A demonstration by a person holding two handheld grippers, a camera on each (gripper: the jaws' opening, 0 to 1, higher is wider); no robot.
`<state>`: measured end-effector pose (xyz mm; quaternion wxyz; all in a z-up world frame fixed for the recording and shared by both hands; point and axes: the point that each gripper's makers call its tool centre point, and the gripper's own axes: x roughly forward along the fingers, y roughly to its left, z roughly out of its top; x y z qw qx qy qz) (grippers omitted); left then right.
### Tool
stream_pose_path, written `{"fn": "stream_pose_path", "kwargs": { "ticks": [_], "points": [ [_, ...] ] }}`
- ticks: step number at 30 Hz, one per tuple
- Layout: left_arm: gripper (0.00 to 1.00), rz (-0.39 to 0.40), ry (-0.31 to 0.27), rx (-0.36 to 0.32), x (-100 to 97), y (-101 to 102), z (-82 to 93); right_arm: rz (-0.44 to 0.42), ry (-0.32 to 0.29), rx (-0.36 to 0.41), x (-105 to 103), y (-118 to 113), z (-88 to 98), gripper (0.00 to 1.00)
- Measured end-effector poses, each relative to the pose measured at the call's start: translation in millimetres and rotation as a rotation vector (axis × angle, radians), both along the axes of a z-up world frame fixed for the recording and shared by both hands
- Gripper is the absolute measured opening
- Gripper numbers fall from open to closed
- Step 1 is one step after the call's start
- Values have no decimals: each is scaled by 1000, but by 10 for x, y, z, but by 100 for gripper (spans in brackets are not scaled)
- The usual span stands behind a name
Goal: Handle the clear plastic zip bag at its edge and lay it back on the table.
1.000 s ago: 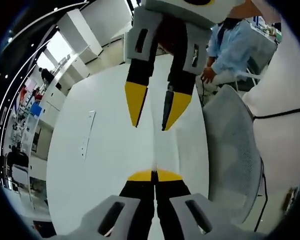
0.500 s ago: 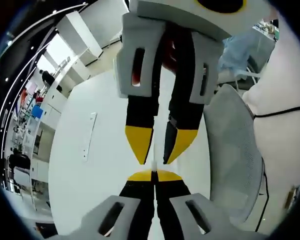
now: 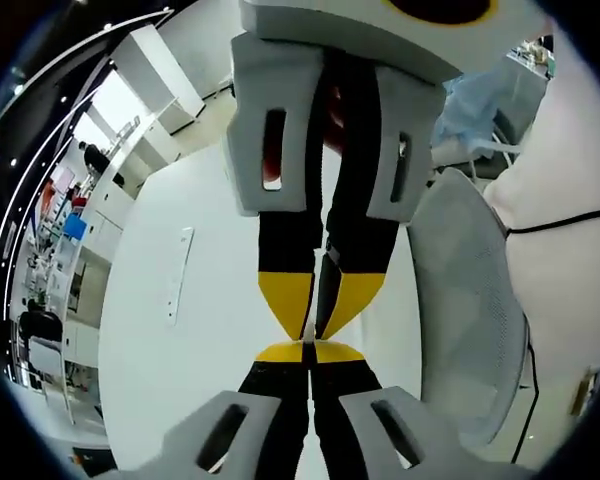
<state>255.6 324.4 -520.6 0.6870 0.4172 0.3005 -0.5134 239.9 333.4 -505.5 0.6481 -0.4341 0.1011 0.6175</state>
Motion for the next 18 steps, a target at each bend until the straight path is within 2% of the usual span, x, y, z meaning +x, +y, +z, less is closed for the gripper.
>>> {"fn": "stream_pose_path", "kwargs": {
  "ticks": [12, 18],
  "points": [
    [0, -2, -8, 10, -15, 11, -13, -4, 9, -22, -4, 16, -21, 0],
    [0, 4, -7, 8, -13, 11, -21, 10, -10, -45, -3, 16, -28, 0]
  ]
}}
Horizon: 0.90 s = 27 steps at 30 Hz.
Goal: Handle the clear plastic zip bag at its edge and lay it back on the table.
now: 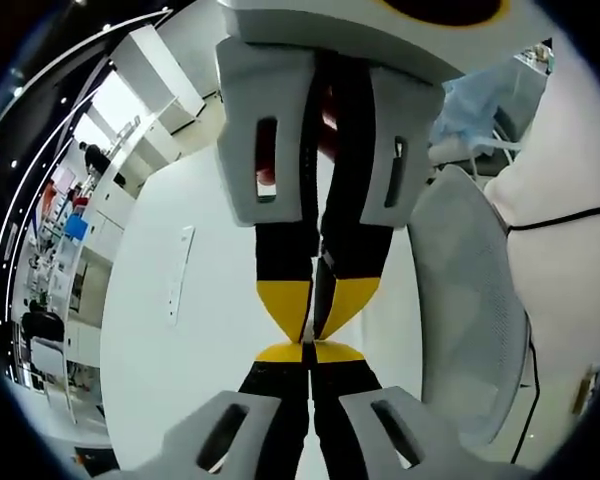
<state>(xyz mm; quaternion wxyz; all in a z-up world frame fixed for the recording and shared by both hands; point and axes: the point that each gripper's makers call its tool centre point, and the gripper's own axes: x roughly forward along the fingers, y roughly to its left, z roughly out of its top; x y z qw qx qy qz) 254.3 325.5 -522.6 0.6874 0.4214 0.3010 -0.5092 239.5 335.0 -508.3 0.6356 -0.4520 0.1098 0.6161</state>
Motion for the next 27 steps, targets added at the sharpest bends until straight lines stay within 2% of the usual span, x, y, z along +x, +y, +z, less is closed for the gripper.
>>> {"fn": "stream_pose_path", "kwargs": {
  "ticks": [15, 27],
  "points": [
    [0, -4, 5, 0, -19, -21, -29, 6, -6, -74, 2, -50, -42, 0],
    [0, 14, 14, 5, 2, 62, -66, -22, 2, -118, 58, -252, -101, 0]
  ]
}}
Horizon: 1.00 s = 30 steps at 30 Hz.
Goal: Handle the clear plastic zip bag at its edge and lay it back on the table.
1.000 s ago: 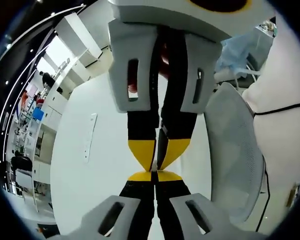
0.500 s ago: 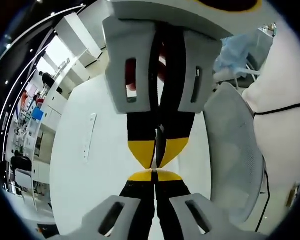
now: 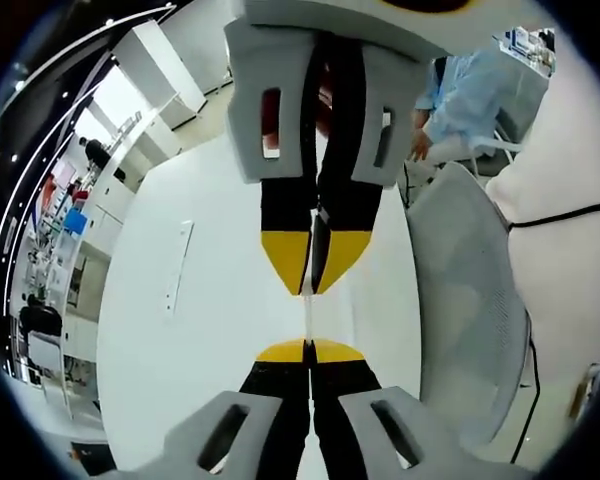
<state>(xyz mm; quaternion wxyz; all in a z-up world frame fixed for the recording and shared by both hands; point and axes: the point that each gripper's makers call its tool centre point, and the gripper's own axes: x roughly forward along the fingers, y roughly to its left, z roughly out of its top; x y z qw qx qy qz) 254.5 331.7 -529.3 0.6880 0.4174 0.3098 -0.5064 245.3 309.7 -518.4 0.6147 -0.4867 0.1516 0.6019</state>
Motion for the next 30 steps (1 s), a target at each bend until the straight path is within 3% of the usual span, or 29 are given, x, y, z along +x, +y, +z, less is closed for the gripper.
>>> {"fn": "stream_pose_path", "kwargs": {
  "ticks": [30],
  "points": [
    [0, 7, -4, -12, 24, 20, 10, -64, 30, -37, 35, -387, -16, 0]
  ]
}}
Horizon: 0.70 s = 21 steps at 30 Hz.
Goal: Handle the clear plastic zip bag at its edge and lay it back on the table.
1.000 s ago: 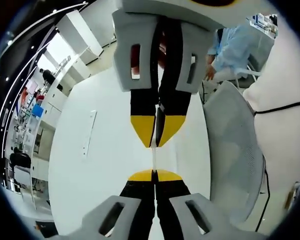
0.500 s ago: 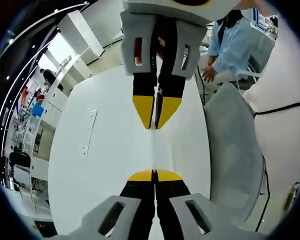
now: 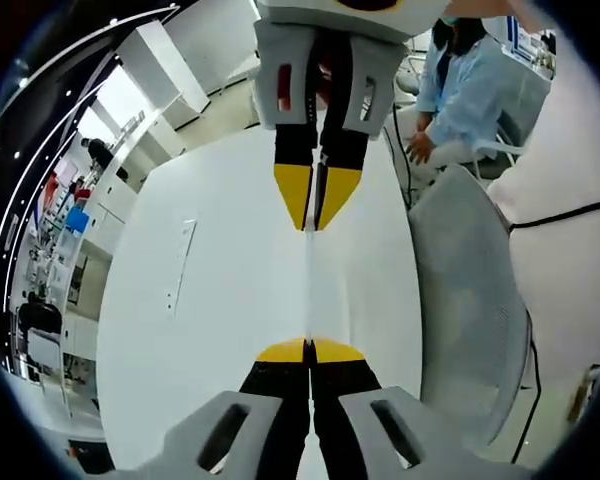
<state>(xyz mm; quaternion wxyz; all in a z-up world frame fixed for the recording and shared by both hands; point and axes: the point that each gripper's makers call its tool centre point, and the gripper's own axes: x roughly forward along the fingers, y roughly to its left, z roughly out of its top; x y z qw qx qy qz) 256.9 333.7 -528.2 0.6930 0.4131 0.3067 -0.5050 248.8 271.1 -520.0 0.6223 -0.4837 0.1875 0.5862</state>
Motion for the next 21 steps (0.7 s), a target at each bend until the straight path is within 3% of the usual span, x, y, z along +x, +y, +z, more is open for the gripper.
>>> {"fn": "stream_pose_path", "kwargs": {
  "ticks": [21],
  "points": [
    [0, 6, -6, 3, -14, 54, -10, -30, 11, -28, 22, -193, 4, 0]
  ]
}}
